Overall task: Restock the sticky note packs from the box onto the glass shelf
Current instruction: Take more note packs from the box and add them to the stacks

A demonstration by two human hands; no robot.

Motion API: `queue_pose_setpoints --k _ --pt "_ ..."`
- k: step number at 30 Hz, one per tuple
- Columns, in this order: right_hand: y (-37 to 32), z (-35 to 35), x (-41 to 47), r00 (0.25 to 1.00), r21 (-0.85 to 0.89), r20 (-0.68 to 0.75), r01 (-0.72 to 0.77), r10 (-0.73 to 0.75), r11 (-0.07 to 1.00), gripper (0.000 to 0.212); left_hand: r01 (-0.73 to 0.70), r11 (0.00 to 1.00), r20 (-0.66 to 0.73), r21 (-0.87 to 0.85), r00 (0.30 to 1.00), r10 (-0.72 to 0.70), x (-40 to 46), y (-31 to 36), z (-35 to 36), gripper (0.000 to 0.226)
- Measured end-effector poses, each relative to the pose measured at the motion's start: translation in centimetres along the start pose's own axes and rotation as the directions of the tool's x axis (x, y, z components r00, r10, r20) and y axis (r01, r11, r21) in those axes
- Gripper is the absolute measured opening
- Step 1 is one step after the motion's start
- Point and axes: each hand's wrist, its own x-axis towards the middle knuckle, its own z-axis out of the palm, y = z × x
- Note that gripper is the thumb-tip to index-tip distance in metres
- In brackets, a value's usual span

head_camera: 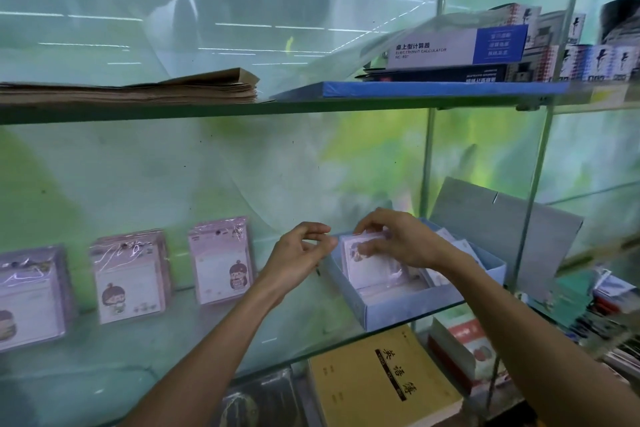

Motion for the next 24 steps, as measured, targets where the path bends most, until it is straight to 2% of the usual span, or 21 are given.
queue_pose_setpoints --k 5,8,10,13,16,18,20,24 --pt "-1.8 -0.8 0.2 0.988 -0.115 -0.041 0.14 -0.146 0.983 0.03 -0.088 0.995 0.073 0.045 0.994 0.085 -0.4 1.0 0.4 0.019" --pt "-2.5 -1.2 0.4 0.984 -0.167 -0.098 0.13 -0.147 0.977 0.034 -0.152 0.988 -0.002 0.021 0.988 0.152 -0.6 1.5 0.8 0.011" --pt "-2.9 -1.4 0.4 0.973 -0.157 -0.208 0.066 -0.098 0.985 0.039 -0.158 0.986 -0.071 -0.048 0.986 0.154 -0.8 1.6 0.7 0.009" --pt "-3.0 -1.8 0.0 0.934 0.064 -0.348 -0.063 0.082 0.996 0.041 -0.121 0.965 -0.143 -0.233 0.986 0.089 -1.1 1.4 -0.3 0.009" --pt "-3.2 -1.6 -0.2 0.911 0.322 -0.348 -0.108 0.224 0.941 0.043 -0.071 0.9 -0.155 -0.43 0.988 0.004 -1.5 1.1 -1.7 0.009" --pt "-3.5 -1.3 -0.1 0.9 0.443 -0.338 -0.108 0.277 0.89 0.035 -0.044 0.838 -0.138 -0.545 0.99 -0.038 -1.9 0.9 -2.5 0.01" --pt "-4.4 -1.0 0.0 0.899 0.502 -0.32 -0.107 0.299 0.858 0.022 -0.03 0.793 -0.131 -0.608 0.989 -0.063 -2.3 0.7 -3.3 0.012" --pt "-6.3 0.0 0.6 0.922 0.539 -0.272 -0.092 0.276 0.837 0.019 -0.043 0.806 -0.144 -0.59 0.988 -0.053 -3.1 0.3 -4.6 0.015"
